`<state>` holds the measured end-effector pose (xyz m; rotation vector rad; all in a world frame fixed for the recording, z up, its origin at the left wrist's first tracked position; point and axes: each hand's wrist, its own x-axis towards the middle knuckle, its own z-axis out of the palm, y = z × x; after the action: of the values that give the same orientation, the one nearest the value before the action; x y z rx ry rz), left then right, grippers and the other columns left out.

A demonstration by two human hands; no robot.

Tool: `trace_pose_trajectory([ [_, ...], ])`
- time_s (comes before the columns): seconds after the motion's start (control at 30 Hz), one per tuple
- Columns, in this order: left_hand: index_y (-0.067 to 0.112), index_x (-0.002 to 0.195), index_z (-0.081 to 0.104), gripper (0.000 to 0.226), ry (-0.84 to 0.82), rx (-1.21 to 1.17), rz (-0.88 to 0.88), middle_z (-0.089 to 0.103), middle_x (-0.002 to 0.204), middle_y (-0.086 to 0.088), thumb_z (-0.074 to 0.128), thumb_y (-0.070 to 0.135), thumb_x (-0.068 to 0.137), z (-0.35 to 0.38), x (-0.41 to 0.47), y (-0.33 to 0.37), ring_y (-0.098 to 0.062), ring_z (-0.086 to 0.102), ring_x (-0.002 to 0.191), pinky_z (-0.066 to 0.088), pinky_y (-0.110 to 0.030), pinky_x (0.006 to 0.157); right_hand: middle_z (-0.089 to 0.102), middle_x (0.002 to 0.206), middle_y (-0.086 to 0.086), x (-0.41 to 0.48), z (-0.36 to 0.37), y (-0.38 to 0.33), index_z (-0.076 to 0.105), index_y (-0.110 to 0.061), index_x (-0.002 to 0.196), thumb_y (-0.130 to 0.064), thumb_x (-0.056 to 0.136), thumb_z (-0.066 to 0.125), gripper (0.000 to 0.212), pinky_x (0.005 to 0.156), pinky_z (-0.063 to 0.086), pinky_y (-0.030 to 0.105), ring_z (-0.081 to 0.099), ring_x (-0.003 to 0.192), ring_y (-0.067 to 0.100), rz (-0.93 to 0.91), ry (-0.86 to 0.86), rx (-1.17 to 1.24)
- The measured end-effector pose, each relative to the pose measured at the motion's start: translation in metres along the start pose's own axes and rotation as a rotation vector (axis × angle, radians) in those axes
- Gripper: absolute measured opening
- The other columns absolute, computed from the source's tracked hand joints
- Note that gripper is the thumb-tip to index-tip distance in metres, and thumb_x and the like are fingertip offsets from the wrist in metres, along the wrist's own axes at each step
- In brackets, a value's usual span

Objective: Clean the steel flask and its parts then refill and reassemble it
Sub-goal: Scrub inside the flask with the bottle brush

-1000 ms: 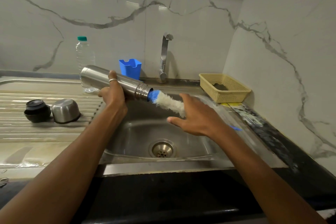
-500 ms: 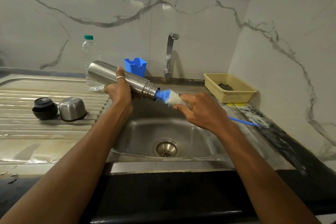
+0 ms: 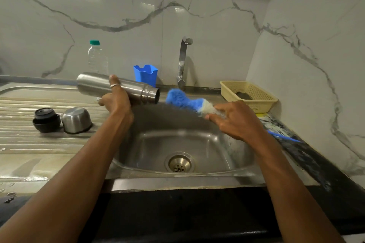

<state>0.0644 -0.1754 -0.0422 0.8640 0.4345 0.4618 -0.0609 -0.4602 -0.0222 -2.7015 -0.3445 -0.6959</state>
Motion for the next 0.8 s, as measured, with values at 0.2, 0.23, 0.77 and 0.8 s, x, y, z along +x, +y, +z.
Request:
trace_pose_trajectory([
  [0.2,0.014,0.132,0.027,0.073,-0.045,0.013,0.019,0.06,0.109,-0.003,0.068,0.056,0.089,-0.006,0.003,-0.004,-0.019,0.069,0.097,0.059,-0.046,0.092,0.044,0.062,-0.012,0.001,0.006,0.002,0.051,-0.029,0.079,-0.046,0.095,0.066,0.027,0.055,0.029,0.031,0.046,0.06,0.015,0.077,0.052,-0.06],
  [0.23,0.014,0.133,0.026,0.072,-0.065,0.02,0.019,0.06,0.109,-0.002,0.069,0.053,0.09,-0.004,-0.001,-0.006,-0.017,0.069,0.095,0.059,-0.044,0.093,0.045,0.065,-0.011,0.002,0.012,-0.002,0.052,-0.027,0.082,-0.045,0.096,0.063,0.026,0.058,0.03,0.032,0.048,0.063,0.018,0.078,0.062,-0.06],
  [0.77,0.015,0.134,0.033,0.075,-0.181,-0.127,-0.091,0.065,0.119,-0.005,0.085,0.027,0.081,0.001,-0.019,-0.01,-0.022,0.073,0.1,0.063,-0.048,0.076,0.07,0.095,0.009,0.003,0.048,-0.043,0.042,-0.019,0.152,-0.025,0.1,0.051,0.053,0.07,0.051,0.04,0.067,0.085,0.031,-0.115,0.052,-0.169],
  [0.8,0.015,0.135,0.033,0.075,-0.182,-0.131,-0.096,0.065,0.12,-0.005,0.085,0.026,0.081,0.0,-0.018,-0.01,-0.022,0.073,0.101,0.063,-0.049,0.077,0.069,0.096,0.01,0.003,0.05,-0.045,0.038,-0.018,0.155,-0.024,0.102,0.05,0.055,0.071,0.049,0.04,0.066,0.088,0.032,-0.104,0.02,-0.169],
])
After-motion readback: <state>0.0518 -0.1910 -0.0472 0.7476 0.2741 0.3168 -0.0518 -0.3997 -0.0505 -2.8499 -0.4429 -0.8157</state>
